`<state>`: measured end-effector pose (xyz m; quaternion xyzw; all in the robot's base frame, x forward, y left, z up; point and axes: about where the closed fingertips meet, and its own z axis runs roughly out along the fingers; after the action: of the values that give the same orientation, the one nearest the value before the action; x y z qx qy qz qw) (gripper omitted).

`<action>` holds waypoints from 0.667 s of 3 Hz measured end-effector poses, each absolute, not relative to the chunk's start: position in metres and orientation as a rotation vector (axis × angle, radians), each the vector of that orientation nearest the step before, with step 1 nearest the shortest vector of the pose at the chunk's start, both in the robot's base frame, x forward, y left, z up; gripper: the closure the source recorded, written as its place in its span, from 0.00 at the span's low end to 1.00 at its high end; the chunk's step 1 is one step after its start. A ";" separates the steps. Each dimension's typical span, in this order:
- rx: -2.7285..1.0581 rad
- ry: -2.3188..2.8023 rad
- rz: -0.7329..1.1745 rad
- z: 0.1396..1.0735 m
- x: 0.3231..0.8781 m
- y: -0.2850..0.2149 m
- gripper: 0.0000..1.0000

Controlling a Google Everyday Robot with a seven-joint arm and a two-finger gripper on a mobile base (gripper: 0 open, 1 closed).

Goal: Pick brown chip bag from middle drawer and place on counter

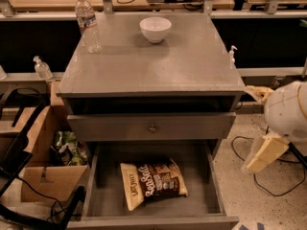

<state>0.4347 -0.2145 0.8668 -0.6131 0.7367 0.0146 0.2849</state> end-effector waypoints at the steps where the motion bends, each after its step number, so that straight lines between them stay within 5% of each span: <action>1: -1.610 1.919 0.020 0.839 0.460 -0.229 0.00; 2: -1.614 1.917 0.023 0.838 0.464 -0.229 0.00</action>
Offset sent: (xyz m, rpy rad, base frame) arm 0.0208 -0.0130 -0.0262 0.0280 -0.0521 0.0021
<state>0.4636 -0.2288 0.8376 -0.6118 0.7266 0.0089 0.3124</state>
